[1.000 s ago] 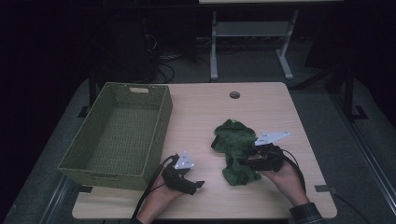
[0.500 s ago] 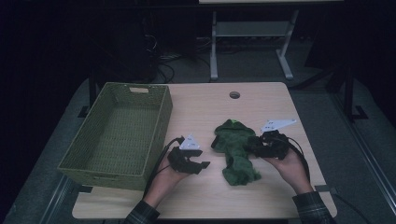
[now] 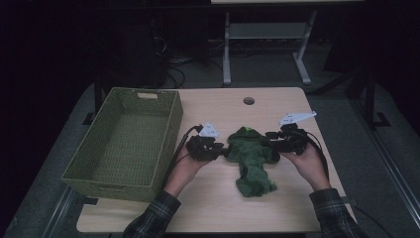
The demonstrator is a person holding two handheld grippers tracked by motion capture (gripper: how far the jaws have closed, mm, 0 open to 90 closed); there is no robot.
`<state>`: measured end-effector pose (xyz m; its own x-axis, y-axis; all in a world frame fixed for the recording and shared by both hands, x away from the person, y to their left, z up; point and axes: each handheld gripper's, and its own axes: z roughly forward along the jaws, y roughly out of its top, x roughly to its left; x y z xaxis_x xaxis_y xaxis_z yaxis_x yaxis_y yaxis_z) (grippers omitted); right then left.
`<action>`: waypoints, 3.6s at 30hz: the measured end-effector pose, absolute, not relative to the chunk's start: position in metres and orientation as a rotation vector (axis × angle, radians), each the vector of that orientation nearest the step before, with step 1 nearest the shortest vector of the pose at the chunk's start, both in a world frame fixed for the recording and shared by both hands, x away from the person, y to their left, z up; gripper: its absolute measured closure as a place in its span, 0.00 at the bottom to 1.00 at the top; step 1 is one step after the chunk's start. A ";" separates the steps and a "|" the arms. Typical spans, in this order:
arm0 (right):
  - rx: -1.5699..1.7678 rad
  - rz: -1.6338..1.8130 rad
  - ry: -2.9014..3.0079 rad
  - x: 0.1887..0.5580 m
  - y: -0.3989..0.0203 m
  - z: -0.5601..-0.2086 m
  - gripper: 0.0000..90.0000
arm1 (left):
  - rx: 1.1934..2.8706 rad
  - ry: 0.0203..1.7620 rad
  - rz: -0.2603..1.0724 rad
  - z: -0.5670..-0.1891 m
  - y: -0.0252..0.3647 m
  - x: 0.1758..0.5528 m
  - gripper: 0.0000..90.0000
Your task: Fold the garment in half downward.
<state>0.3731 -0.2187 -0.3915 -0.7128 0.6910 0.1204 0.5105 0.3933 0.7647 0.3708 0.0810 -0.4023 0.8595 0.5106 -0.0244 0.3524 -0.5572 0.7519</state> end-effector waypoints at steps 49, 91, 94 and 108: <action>1.253 1.060 2.460 0.444 -0.226 -0.448 0.98 | 2.262 0.700 0.224 -0.444 0.040 0.463 0.97; 0.998 1.351 2.409 0.332 -0.242 -0.396 0.97 | 2.094 0.454 0.250 -0.405 0.059 0.359 0.95; 0.976 1.369 2.410 0.319 -0.241 -0.400 0.97 | 2.099 0.433 0.244 -0.409 0.059 0.347 0.95; 0.960 1.348 2.523 0.281 -0.240 -0.432 0.97 | 2.167 0.353 0.173 -0.442 0.061 0.309 0.95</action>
<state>0.2813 -0.2400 -0.4325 -0.7905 0.5854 0.1800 0.4750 0.4005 0.7836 0.3085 0.0614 -0.4415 0.9494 0.3141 -0.0060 0.1871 -0.5499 0.8140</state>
